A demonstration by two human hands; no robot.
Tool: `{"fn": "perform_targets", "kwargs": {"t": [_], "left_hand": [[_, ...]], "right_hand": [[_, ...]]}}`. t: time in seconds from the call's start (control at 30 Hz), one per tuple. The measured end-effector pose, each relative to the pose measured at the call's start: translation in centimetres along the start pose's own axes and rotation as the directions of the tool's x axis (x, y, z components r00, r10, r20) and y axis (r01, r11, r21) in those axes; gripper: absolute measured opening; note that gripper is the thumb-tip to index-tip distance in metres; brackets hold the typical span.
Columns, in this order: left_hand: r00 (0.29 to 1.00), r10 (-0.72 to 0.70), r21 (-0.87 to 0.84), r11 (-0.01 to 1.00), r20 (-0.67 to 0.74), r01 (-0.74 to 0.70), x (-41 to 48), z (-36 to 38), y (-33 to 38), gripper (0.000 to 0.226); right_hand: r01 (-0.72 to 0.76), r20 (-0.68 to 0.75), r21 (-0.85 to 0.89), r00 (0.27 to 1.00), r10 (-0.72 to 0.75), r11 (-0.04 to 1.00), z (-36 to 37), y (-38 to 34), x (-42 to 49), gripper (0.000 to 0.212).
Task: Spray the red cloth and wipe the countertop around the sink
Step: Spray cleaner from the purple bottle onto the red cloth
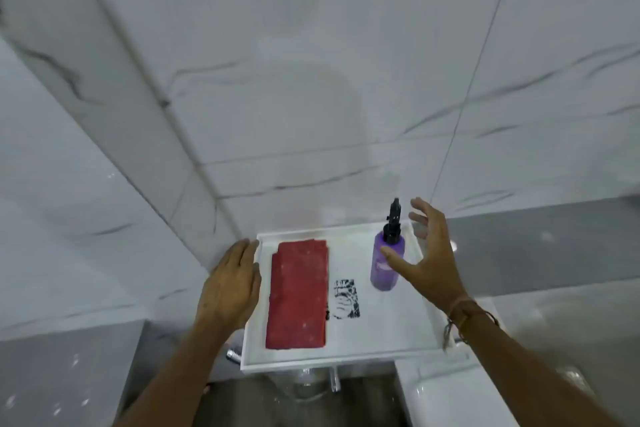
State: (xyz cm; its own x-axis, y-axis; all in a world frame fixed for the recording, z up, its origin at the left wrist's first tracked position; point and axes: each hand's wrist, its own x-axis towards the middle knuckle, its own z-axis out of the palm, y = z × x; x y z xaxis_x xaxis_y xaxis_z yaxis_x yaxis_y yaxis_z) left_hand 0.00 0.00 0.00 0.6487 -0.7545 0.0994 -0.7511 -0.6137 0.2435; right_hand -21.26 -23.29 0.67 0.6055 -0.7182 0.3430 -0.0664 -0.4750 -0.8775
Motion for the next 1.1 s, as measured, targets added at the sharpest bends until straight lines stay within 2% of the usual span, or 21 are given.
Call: {"fn": "perform_targets", "kwargs": {"t": [0.07,0.13,0.3,0.47,0.57,0.8,0.97,1.1], "left_hand": [[0.993,-0.103,-0.042,0.994,0.062,0.105,-0.6,2.1,-0.8,0.047],[0.978,-0.148,-0.041,0.987,0.146,0.155,-1.6,4.1,-1.5,0.053],[0.963,-0.169,-0.084,0.978,0.208,0.19,-2.8,6.7,-2.8,0.058],[0.963,-0.139,-0.15,0.973,0.23,0.176,-2.9,6.9,-3.6,0.063],[0.972,-0.123,-0.142,0.978,0.201,0.153,-2.0,7.0,-3.7,0.061],[0.991,-0.063,-0.203,0.975,0.122,0.087,-1.1,8.7,-3.8,0.056],[0.995,-0.047,-0.207,0.976,0.092,0.065,-1.0,9.2,-4.1,0.058],[0.993,-0.044,-0.216,0.974,0.111,0.067,-0.9,8.9,-3.8,0.062]], "right_hand": [[0.005,-0.019,0.011,1.0,-0.005,1.0,1.4,1.1,0.2,0.092],[0.008,-0.056,0.001,0.998,-0.008,1.0,2.8,1.9,0.5,0.088],[0.003,-0.177,0.064,0.984,0.009,0.998,5.1,2.6,1.4,0.071],[0.096,-0.272,0.061,0.959,-0.076,0.994,6.3,2.4,2.3,0.077],[0.106,-0.269,0.092,0.96,-0.078,0.99,6.7,1.8,2.8,0.075],[0.037,-0.145,0.083,0.989,-0.025,0.996,7.0,0.2,2.4,0.054],[0.041,0.039,0.116,0.998,-0.046,0.992,5.8,-3.6,-0.1,0.056],[-0.123,0.207,0.105,0.973,0.099,0.987,6.7,-6.0,-3.4,0.046]]}}
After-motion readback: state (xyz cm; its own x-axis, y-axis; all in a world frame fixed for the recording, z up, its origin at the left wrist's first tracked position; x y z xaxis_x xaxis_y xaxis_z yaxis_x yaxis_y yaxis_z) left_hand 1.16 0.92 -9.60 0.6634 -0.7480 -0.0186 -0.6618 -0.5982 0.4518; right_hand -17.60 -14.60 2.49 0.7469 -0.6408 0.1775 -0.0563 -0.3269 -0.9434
